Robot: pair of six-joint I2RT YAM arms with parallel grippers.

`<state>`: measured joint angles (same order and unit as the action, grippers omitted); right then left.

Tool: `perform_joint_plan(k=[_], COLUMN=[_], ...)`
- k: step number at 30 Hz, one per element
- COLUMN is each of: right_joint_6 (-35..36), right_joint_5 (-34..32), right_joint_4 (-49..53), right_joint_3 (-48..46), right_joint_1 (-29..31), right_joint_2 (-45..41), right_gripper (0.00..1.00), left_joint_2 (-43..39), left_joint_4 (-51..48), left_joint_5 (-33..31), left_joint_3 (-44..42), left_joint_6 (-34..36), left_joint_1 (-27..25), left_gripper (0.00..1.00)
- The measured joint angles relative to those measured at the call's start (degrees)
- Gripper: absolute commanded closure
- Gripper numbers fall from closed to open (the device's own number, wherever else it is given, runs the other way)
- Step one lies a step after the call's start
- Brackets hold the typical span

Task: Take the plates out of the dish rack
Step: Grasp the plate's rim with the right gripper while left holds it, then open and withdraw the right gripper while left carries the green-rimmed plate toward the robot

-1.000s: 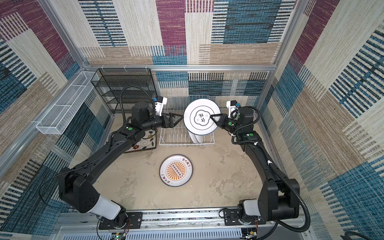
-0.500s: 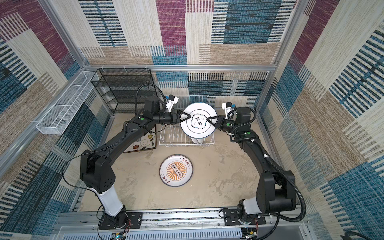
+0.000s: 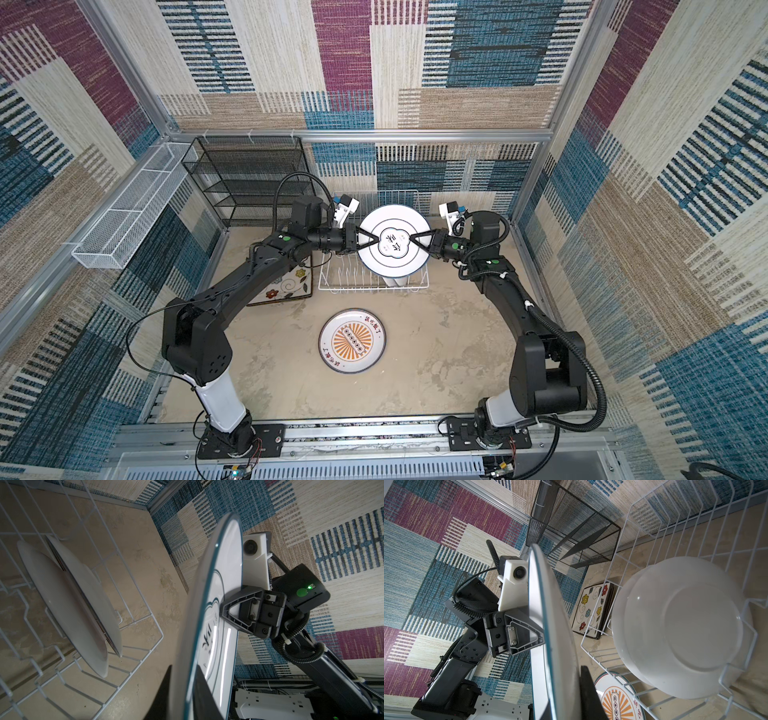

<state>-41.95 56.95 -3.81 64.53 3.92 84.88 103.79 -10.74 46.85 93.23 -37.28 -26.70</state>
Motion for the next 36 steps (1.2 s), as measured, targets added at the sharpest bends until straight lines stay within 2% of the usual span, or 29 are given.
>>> perform_joint_plan(k=[2, 5, 14, 21, 27, 36], right_joint_6=[0.5, 0.8, 1.9, 7.7, 14.5, 25.5], right_joint_5=[0.6, 0.9, -2.9, -7.9, -11.7, -17.0], right_joint_4=[-0.5, -0.8, -0.7, 2.0, 3.6, 8.0], right_joint_3=[0.0, 0.1, -0.5, -0.8, -1.2, 0.0], right_joint_1=[-0.1, -0.1, 0.2, 0.2, 0.1, 0.1], right_joint_2=[0.0, -0.2, -2.7, -6.6, -11.1, -13.3], right_gripper=[0.94, 0.9, 0.54, 0.23, 0.02, 0.01], left_joint_2=[-0.6, -1.1, -3.4, -7.9, -14.5, -25.1], left_joint_4=[-0.1, -0.1, -2.7, -7.7, -10.3, -13.8], left_joint_5=[-0.1, -0.1, -2.0, -6.5, -10.8, -17.5], left_joint_3=[-0.3, -0.5, -1.1, -1.6, -6.1, -18.1], left_joint_6=[-0.6, -0.6, 1.3, 4.3, 5.1, 4.5], left_joint_1=[0.1, 0.1, -0.4, 0.2, 0.4, 0.4], left_gripper=[0.99, 1.0, 1.0, 1.0, 1.0, 1.0])
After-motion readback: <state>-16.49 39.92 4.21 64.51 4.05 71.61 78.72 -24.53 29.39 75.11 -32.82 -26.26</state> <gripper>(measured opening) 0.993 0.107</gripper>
